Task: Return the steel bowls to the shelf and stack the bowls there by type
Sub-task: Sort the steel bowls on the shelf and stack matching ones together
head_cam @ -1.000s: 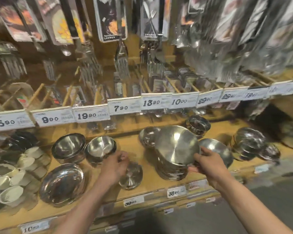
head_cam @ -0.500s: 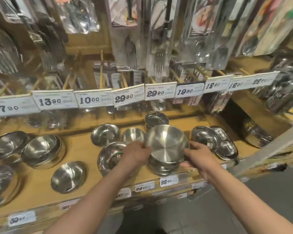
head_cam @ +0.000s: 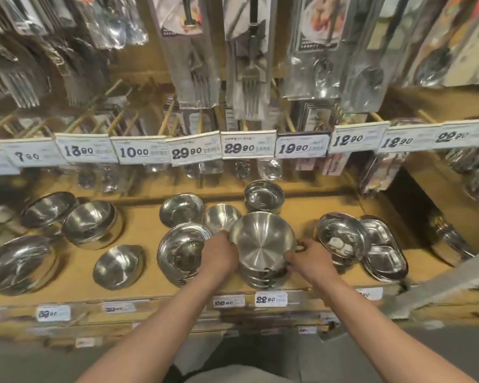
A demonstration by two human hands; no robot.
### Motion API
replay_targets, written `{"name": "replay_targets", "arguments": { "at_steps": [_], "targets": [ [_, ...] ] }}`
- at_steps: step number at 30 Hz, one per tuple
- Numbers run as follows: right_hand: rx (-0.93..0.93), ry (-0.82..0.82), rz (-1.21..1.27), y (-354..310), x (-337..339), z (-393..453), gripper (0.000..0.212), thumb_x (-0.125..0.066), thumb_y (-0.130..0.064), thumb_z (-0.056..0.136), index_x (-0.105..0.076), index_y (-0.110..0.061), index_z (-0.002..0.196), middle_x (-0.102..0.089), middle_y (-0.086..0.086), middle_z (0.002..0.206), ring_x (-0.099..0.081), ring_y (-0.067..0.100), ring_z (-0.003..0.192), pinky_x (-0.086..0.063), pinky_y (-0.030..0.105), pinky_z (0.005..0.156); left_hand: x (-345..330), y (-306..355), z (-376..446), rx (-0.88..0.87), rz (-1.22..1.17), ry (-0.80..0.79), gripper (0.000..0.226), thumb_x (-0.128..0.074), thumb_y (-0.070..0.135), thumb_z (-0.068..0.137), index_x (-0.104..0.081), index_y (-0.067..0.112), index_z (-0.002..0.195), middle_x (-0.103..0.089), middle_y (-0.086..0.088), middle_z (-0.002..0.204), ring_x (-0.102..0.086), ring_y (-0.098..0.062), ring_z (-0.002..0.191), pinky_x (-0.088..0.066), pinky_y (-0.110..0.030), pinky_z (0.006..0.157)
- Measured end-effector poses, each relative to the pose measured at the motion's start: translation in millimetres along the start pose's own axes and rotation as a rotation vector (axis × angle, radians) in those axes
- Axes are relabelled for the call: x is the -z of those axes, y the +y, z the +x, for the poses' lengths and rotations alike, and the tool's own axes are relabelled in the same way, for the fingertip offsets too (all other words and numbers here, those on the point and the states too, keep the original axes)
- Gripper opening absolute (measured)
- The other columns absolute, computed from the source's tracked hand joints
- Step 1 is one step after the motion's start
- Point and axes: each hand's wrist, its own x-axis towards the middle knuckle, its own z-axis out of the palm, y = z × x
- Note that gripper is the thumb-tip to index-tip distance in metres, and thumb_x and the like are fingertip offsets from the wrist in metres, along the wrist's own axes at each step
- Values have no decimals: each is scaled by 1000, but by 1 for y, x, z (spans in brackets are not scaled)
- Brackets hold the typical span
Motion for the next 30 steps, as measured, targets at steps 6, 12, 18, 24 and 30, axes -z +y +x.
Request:
{"name": "replay_targets", "arguments": {
  "at_steps": [6,12,18,24,30],
  "targets": [
    [-9,15,-5,4,-2,3,22,-72,-19,82,-60,-19,102,-75,0,75,-75,15,67,-62,42,78,-2,5,4,0,55,-10,30,-44,9,99,-67,8,118,-70,-15,115,-66,-34,106,-55,-46,94],
    [-14,19,-61,10,-4,-1,26,-70,-24,84,-58,-19,106,-74,3,86,-71,23,84,-57,39,80,-5,0,5,-50,-2,-18,28,-46,10,99,-71,9,111,-73,-12,107,-66,-31,102,-53,-36,87],
    [2,30,-41,11,-1,-5,22,-69,-22,84,-60,-17,103,-72,1,86,-69,21,83,-51,33,71,-8,-1,7,-64,5,-22,30,-46,9,100,-70,9,117,-73,-12,109,-61,-24,91,-48,-31,80],
    [-13,-11,-84,8,1,-3,31,-69,-24,86,-58,-15,113,-69,2,96,-67,23,90,-53,36,80,-8,1,8,-48,30,-26,27,-48,12,99,-67,10,119,-71,-7,107,-59,-20,88,-49,-31,78],
    [191,123,-165,-22,17,16,48,-65,-33,93,-56,-8,133,-61,0,104,-59,17,91,-47,31,76,23,9,10,-78,-8,90,44,-56,26,100,-55,12,141,-73,-3,114,-63,-5,80,-45,-12,66]
  ]
}}
